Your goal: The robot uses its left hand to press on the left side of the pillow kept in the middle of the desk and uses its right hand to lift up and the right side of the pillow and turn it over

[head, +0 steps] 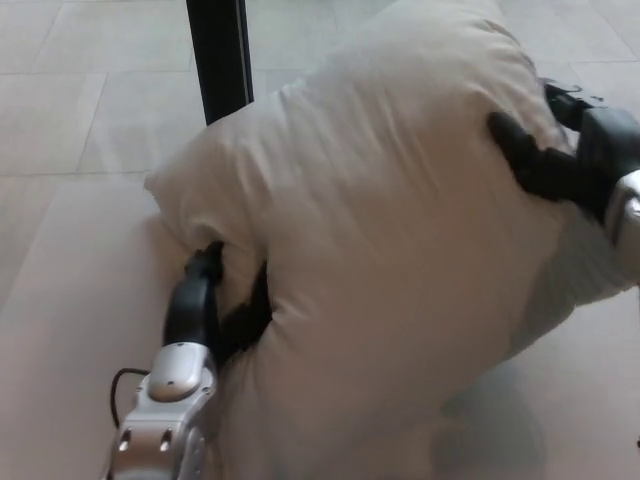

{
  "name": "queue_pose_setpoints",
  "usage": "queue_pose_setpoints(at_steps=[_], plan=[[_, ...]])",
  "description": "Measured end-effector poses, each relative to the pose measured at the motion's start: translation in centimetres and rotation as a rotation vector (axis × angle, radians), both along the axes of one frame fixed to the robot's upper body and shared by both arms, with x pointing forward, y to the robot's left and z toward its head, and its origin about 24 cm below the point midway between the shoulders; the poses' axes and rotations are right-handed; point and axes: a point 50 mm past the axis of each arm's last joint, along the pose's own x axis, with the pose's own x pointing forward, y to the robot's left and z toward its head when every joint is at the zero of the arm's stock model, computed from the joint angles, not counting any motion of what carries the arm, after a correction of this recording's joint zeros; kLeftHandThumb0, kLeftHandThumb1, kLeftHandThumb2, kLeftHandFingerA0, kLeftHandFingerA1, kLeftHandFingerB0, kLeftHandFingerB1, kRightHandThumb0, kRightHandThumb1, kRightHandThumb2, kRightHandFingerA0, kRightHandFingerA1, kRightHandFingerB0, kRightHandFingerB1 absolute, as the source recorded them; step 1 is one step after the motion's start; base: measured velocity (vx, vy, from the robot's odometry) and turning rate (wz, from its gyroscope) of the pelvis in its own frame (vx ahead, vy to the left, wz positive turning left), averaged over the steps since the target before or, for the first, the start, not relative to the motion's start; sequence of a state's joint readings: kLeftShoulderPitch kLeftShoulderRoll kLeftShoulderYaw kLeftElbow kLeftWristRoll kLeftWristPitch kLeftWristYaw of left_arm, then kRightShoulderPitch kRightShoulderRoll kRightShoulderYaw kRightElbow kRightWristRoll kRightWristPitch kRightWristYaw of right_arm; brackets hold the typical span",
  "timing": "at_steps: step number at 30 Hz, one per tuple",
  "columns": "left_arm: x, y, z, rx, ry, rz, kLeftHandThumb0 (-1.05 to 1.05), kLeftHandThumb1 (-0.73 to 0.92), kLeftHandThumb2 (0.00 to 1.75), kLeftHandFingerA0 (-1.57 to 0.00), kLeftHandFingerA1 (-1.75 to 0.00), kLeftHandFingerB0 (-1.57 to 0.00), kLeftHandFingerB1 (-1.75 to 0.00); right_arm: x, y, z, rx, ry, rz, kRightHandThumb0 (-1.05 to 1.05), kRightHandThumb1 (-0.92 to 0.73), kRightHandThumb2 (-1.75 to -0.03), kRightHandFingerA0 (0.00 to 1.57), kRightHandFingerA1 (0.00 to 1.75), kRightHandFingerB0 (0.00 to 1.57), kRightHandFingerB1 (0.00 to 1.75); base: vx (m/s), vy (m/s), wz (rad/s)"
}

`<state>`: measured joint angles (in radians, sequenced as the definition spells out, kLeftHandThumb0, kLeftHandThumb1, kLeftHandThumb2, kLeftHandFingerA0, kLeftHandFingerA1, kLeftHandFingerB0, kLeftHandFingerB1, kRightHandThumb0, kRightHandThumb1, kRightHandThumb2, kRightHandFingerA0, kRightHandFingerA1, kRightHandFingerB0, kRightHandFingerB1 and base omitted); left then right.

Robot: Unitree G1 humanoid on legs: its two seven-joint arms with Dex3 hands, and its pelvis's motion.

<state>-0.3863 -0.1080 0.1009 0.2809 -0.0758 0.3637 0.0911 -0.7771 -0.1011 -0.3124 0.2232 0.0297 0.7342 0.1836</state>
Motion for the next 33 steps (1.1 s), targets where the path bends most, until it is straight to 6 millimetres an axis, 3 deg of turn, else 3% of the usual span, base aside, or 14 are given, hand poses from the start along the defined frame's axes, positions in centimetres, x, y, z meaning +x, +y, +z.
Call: queue_pose_setpoints(at_steps=[1,4,5,11,12,13,17,18,19,27,29,30,31,33], plan=[[-0.1,0.6,0.1,-0.001,-0.003,0.004,-0.63,0.50,0.83,-0.28,-0.60,-0.06,-0.42,-0.2,-0.7,0.0,0.016,0.001,-0.012,-0.78,-0.53,-0.92,0.03,0.34,0.09,0.32,0.00,0.000,0.00],[-0.9,3.9,0.4,0.001,-0.010,0.033,-0.56,0.65,0.59,-0.49,-0.57,-0.23,-0.32,-1.3,-4.1,-0.4,0.075,0.007,-0.066,-0.74,-0.55,-0.95,0.02,0.36,0.05,0.28,0.00,0.000,0.00],[-1.2,5.1,0.5,0.000,-0.008,0.049,-0.62,0.50,0.84,-0.45,-0.64,-0.17,-0.45,-1.8,-5.3,-0.6,0.088,0.010,-0.084,-0.74,-0.55,-0.95,0.02,0.39,0.04,0.30,0.00,0.000,0.00],[-3.6,12.3,0.9,-0.017,0.015,0.179,-0.64,0.63,0.59,-0.47,-0.57,-0.29,-0.35,-5.0,-11.4,-1.4,0.134,0.024,-0.197,-0.79,-0.61,-0.97,0.00,0.29,0.07,0.21,0.00,0.000,0.00],[-4.3,13.8,1.1,-0.029,0.017,0.207,-0.70,0.51,0.87,-0.45,-0.64,-0.23,-0.48,-5.9,-12.7,-1.5,0.143,0.023,-0.222,-0.78,-0.61,-0.97,0.00,0.30,0.06,0.21,0.00,0.000,0.00],[-4.7,14.6,1.2,-0.035,0.016,0.220,-0.68,0.62,0.59,-0.53,-0.58,-0.31,-0.37,-6.4,-13.4,-1.5,0.148,0.021,-0.234,-0.78,-0.61,-0.96,0.00,0.29,0.07,0.23,0.00,0.000,0.00],[-6.6,17.9,1.9,-0.074,0.008,0.277,-0.69,0.56,0.58,-0.45,-0.57,-0.37,-0.38,-8.9,-16.4,-1.7,0.172,0.015,-0.289,-0.70,-0.52,-0.89,0.03,0.42,0.08,0.36,0.00,0.000,0.00],[-7.0,18.5,2.0,-0.084,0.006,0.287,-0.70,0.56,0.56,-0.41,-0.56,-0.34,-0.37,-9.4,-16.9,-1.8,0.180,0.015,-0.299,-0.66,-0.71,-0.61,0.07,0.42,0.14,0.28,-0.08,-0.014,0.02],[-7.5,19.1,2.1,-0.095,0.002,0.300,-0.70,0.59,0.58,-0.38,-0.57,-0.33,-0.39,-10.0,-17.4,-2.0,0.188,0.015,-0.310,-0.69,-0.52,-0.89,0.02,0.44,0.07,0.37,-0.08,-0.015,0.01],[-10.8,22.3,2.7,-0.205,-0.067,0.358,-0.79,0.56,0.58,-0.53,-0.58,-0.45,-0.48,-15.2,-20.0,-2.3,0.250,-0.072,-0.390,-0.68,-0.69,-0.61,0.17,0.56,0.26,0.35,0.00,0.000,0.00],[-11.8,23.3,2.9,-0.217,-0.085,0.376,-0.87,0.45,0.66,-0.62,-0.61,-0.47,-0.56,-16.8,-21.0,-2.3,0.267,-0.109,-0.434,-0.68,-0.56,-0.89,0.07,0.53,0.16,0.46,0.00,0.000,0.00],[-12.3,23.7,3.0,-0.216,-0.090,0.386,-0.90,0.33,0.79,-0.61,-0.64,-0.52,-0.60,-17.5,-21.5,-2.3,0.275,-0.119,-0.459,-0.65,-0.68,-0.60,0.17,0.53,0.30,0.34,0.00,0.000,0.00],[-12.8,24.1,3.1,-0.215,-0.091,0.396,-0.89,0.43,0.70,-0.58,-0.65,-0.48,-0.61,-18.4,-22.1,-2.5,0.283,-0.128,-0.487,-0.62,-0.47,-0.81,0.21,0.60,0.28,0.47,0.00,0.000,0.00],[-14.4,25.1,2.8,-0.209,-0.071,0.431,-0.91,0.33,0.79,-0.54,-0.68,-0.43,-0.65,-20.5,-23.6,-3.1,0.290,-0.124,-0.554,-0.59,-0.58,-0.57,0.24,0.66,0.37,0.38,0.00,0.000,0.00]])
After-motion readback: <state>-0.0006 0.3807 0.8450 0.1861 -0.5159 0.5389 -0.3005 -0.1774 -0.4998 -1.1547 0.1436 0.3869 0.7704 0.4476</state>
